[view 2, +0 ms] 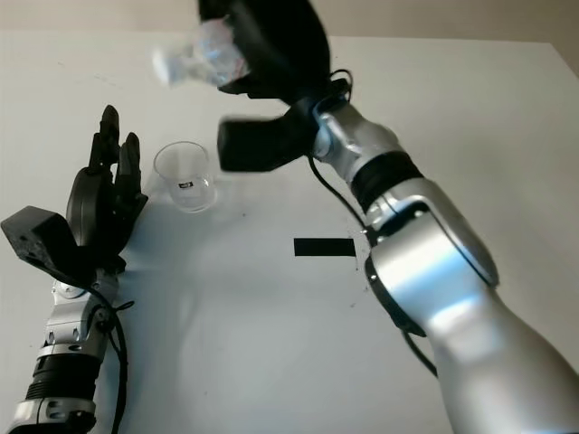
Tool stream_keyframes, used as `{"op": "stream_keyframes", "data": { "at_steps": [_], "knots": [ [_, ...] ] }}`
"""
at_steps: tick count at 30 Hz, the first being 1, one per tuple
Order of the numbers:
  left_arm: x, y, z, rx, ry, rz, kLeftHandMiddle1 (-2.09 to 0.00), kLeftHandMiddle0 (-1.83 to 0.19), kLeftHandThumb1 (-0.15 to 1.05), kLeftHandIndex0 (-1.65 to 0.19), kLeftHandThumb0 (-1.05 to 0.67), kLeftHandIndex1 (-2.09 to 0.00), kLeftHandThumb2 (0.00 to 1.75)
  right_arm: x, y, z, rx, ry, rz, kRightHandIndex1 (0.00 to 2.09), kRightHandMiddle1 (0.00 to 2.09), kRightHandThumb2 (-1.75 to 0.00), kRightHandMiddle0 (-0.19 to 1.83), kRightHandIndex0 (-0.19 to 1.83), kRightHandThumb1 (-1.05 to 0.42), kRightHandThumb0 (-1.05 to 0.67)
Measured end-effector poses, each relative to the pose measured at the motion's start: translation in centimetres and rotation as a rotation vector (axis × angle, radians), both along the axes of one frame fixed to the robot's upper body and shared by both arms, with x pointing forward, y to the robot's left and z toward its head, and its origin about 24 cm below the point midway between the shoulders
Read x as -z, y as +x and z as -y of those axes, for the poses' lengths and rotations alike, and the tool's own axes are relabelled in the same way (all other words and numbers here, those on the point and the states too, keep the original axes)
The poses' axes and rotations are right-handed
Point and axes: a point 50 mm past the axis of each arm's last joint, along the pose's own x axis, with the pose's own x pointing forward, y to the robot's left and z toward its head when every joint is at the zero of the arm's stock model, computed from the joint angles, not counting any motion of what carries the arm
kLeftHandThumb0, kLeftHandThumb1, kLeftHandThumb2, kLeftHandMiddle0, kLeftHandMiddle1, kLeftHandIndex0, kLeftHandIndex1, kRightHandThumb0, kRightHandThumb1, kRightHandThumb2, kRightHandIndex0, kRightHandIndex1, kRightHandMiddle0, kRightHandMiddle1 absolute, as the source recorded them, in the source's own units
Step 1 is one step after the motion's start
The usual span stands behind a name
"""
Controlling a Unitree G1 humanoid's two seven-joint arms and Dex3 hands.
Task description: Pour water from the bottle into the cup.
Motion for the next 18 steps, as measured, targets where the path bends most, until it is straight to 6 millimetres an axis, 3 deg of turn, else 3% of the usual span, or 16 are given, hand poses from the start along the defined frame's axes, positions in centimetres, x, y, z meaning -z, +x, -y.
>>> {"op": "stream_keyframes", "data": {
  "at_steps": [4, 11, 15, 18],
  "knots": [
    [0.0, 0.0, 0.0, 0.001, 0.000, 0.001, -0.05, 0.09, 1.05, 0.13, -0.70, -0.05, 0.68, 2.1, 0.1, 1.7, -0.056, 0.142, -0.179, 2.09, 2.09, -0.13, 0.92, 1.03, -1.05, -0.23],
    [0.0, 0.0, -0.1, -0.002, 0.004, 0.000, -0.05, 0.09, 1.05, 0.13, -0.70, -0.05, 0.70, 5.1, -2.3, 3.9, -0.115, 0.222, -0.264, 2.09, 2.09, -0.17, 0.86, 1.02, -1.05, -0.16],
    [0.0, 0.0, -0.1, -0.002, 0.004, -0.002, -0.05, 0.09, 1.05, 0.13, -0.70, -0.05, 0.70, 5.6, -4.2, 5.5, -0.125, 0.249, -0.328, 2.09, 2.09, -0.18, 0.79, 0.97, -1.05, -0.15],
    [0.1, -0.1, -0.1, -0.002, 0.004, -0.004, -0.05, 0.09, 1.05, 0.13, -0.70, -0.05, 0.69, 5.5, -5.6, 6.7, -0.124, 0.271, -0.344, 2.09, 2.09, -0.21, 0.89, 1.11, -1.05, -0.15]
  ]
}}
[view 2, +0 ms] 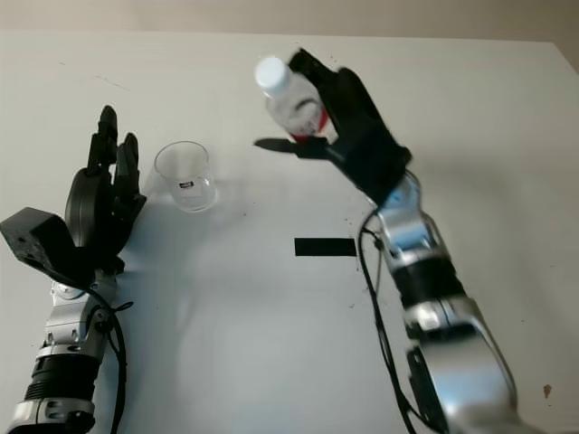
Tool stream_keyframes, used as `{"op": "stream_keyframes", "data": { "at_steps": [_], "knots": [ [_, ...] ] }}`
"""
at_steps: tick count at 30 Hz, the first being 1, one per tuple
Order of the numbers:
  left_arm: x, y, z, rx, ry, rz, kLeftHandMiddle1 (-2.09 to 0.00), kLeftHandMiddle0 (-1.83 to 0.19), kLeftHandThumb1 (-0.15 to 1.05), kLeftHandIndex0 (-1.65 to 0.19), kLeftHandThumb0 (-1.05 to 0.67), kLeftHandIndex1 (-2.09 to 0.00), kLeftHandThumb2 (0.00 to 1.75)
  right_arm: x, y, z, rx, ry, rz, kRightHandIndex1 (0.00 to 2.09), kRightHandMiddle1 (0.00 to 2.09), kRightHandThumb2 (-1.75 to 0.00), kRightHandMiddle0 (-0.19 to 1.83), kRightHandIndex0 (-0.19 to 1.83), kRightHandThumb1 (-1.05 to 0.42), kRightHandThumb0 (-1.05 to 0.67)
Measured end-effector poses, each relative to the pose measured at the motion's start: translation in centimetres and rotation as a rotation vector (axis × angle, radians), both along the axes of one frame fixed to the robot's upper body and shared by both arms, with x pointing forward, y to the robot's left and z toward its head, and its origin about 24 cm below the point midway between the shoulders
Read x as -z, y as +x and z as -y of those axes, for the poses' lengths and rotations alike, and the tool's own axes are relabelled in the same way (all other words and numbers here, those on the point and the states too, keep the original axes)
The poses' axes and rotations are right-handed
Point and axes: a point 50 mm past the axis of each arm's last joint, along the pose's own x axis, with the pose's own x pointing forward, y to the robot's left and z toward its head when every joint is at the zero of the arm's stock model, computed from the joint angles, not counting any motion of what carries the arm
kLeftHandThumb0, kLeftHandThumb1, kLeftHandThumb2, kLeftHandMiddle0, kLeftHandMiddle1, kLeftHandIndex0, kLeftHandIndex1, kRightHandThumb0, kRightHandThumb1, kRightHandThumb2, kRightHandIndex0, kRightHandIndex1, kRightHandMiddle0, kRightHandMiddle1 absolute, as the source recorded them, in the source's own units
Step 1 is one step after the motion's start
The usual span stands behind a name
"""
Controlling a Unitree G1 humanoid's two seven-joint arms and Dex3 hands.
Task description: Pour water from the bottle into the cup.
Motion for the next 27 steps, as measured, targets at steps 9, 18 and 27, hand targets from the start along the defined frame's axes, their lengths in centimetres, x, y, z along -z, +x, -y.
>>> {"op": "stream_keyframes", "data": {
  "at_steps": [9, 18, 27],
  "knots": [
    [-0.2, -0.1, 0.0, 0.004, 0.004, 0.003, -0.05, 0.10, 1.05, 0.15, -0.69, -0.05, 0.72, 0.8, -2.4, 1.3, 0.012, 0.111, -0.030, 2.09, 2.09, -0.30, 1.16, 1.30, -1.05, -0.19],
    [-0.1, -0.4, -0.1, 0.002, 0.007, -0.011, -0.05, 0.10, 1.05, 0.15, -0.68, -0.05, 0.72, 2.8, -3.3, 1.5, 0.026, 0.179, -0.140, 2.09, 2.09, -0.35, 1.28, 1.44, -1.05, -0.19],
    [-0.1, -0.6, -0.1, 0.001, 0.010, -0.009, -0.06, 0.10, 1.05, 0.14, -0.68, -0.05, 0.72, 5.0, -3.4, 0.6, 0.018, 0.348, -0.413, 2.09, 2.09, -0.42, 1.42, 1.58, -1.05, -0.16]
  ]
}}
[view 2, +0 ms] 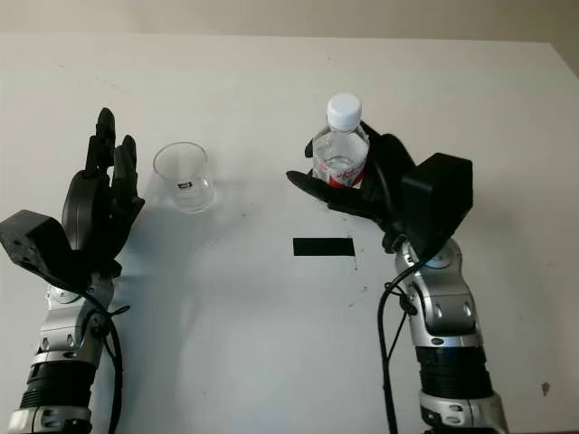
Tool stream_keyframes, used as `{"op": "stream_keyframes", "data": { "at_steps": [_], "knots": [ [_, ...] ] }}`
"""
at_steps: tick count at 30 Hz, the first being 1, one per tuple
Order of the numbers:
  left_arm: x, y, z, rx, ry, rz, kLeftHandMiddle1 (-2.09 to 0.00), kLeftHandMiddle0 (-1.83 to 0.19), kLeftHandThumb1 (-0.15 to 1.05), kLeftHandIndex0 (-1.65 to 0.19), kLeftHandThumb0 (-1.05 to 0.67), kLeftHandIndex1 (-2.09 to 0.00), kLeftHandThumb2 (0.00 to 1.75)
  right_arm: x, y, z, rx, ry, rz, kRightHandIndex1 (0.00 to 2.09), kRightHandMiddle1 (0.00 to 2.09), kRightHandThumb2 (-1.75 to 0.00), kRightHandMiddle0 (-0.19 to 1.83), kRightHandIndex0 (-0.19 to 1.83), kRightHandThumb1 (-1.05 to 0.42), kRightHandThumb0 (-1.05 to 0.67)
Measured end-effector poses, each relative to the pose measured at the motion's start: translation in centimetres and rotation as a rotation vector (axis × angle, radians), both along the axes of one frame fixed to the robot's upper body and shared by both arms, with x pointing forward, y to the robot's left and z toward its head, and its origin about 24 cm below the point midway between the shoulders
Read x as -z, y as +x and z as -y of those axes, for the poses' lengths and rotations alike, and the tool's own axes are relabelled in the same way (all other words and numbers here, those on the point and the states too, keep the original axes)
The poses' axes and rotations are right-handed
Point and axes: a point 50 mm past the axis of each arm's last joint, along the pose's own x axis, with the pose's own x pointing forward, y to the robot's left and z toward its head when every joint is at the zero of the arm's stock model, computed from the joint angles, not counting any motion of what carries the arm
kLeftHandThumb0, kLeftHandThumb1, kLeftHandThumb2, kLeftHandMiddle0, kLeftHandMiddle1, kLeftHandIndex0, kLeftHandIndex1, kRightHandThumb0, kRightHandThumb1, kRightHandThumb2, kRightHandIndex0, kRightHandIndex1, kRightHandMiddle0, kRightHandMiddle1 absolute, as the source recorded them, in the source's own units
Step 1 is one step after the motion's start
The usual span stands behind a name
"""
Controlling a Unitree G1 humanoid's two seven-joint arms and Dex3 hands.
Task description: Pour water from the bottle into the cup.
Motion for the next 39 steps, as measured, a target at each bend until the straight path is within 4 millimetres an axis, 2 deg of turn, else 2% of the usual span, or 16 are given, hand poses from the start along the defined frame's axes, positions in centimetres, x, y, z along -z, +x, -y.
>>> {"op": "stream_keyframes", "data": {
  "at_steps": [7, 20, 39],
  "knots": [
    [0.0, 0.0, -0.1, 0.010, 0.010, 0.000, -0.05, 0.11, 1.05, 0.16, -0.68, -0.05, 0.72, 0.6, -0.1, 0.3, 0.028, 0.045, -0.142, 2.09, 2.09, -0.43, 1.51, 1.68, -1.05, -0.14],
    [0.0, -0.1, -0.2, 0.018, 0.025, -0.004, -0.05, 0.12, 1.05, 0.16, -0.69, -0.05, 0.72, 0.4, -0.5, 0.3, 0.019, 0.032, -0.141, 2.09, 2.09, -0.43, 1.58, 1.72, -1.05, -0.14],
    [0.0, -0.1, -0.2, 0.026, 0.027, -0.004, -0.05, 0.13, 1.05, 0.17, -0.69, -0.05, 0.71, 1.5, -1.9, 0.5, -0.009, 0.052, -0.211, 2.09, 2.09, -0.43, 1.58, 1.72, -1.05, -0.17]
  ]
}}
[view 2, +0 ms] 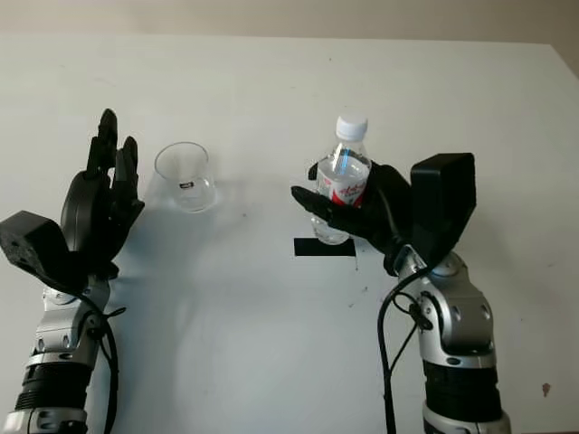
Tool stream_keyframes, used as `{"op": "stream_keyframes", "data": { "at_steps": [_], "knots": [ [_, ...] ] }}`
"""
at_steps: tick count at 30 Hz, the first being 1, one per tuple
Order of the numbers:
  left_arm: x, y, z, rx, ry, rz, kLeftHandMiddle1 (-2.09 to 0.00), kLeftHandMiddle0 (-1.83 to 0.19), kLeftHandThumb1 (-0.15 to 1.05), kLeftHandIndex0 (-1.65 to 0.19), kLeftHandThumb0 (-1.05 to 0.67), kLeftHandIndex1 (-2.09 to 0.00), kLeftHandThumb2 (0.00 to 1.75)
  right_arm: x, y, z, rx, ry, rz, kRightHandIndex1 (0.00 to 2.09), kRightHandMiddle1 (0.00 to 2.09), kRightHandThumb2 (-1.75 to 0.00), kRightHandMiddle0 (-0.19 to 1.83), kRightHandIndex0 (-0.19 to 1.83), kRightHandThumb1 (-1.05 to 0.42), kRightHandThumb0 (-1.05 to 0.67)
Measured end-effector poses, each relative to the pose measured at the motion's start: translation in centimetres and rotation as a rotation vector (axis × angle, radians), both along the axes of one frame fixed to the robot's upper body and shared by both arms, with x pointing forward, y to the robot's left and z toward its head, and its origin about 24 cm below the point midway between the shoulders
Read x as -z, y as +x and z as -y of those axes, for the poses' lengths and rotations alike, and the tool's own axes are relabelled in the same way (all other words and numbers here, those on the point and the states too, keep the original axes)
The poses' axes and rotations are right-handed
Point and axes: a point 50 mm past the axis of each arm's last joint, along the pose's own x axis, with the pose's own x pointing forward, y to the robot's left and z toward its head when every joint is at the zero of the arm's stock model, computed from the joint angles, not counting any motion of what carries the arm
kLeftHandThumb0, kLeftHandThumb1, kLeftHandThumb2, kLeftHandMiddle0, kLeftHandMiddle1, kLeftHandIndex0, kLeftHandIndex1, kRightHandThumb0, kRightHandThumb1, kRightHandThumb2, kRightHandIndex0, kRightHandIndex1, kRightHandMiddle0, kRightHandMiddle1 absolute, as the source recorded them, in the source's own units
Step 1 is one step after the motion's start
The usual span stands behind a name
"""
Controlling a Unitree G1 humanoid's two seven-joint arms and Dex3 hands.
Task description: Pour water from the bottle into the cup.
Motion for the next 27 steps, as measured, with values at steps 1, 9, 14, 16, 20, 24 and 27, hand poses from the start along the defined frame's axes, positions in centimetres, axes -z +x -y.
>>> {"op": "stream_keyframes", "data": {
  "at_steps": [1, 9, 14, 16, 20, 24, 27],
  "knots": [
    [0.0, 0.0, 0.0, 0.000, 0.000, 0.000, -0.05, 0.13, 1.05, 0.17, -0.69, -0.05, 0.71, 0.1, 0.0, 0.0, 0.000, 0.001, -0.003, 2.09, 2.09, -0.43, 1.57, 1.72, -1.05, -0.17],
    [0.0, 0.0, 0.0, -0.003, 0.002, -0.002, -0.05, 0.13, 1.05, 0.18, -0.70, -0.05, 0.72, 0.6, -0.2, -0.3, -0.010, 0.006, -0.004, 2.09, 2.09, -0.44, 1.61, 1.77, -1.05, -0.18],
    [0.1, 0.0, 0.0, -0.007, 0.001, -0.003, -0.06, 0.12, 1.05, 0.17, -0.70, -0.05, 0.71, 0.9, -0.1, -0.3, -0.012, -0.006, 0.001, 2.09, 2.09, -0.43, 1.66, 1.78, -1.05, -0.18],
    [0.1, 0.0, 0.0, -0.008, 0.000, -0.007, -0.05, 0.12, 1.05, 0.17, -0.70, -0.05, 0.70, 1.0, 0.0, -0.4, -0.013, -0.010, 0.001, 2.09, 2.09, -0.44, 1.68, 1.79, -1.05, -0.19],
    [0.1, 0.0, 0.0, -0.007, -0.003, -0.008, -0.05, 0.13, 1.05, 0.17, -0.70, -0.05, 0.69, 1.3, 0.1, -0.5, -0.034, -0.020, 0.004, 2.09, 2.09, -0.41, 1.70, 1.79, -1.05, -0.21],
    [0.1, 0.0, 0.0, -0.008, -0.003, -0.008, -0.05, 0.12, 1.05, 0.17, -0.70, -0.05, 0.69, 1.5, 0.1, -0.7, -0.072, -0.041, 0.026, 2.09, 2.09, -0.32, 1.69, 1.63, -1.05, -0.22],
    [0.1, 0.0, 0.0, -0.008, -0.003, -0.008, -0.06, 0.12, 1.05, 0.17, -0.70, -0.05, 0.69, 1.7, 0.0, -0.8, -0.089, -0.046, 0.042, 2.09, 2.09, -0.18, 1.02, 0.89, -1.05, -0.28]
  ]
}}
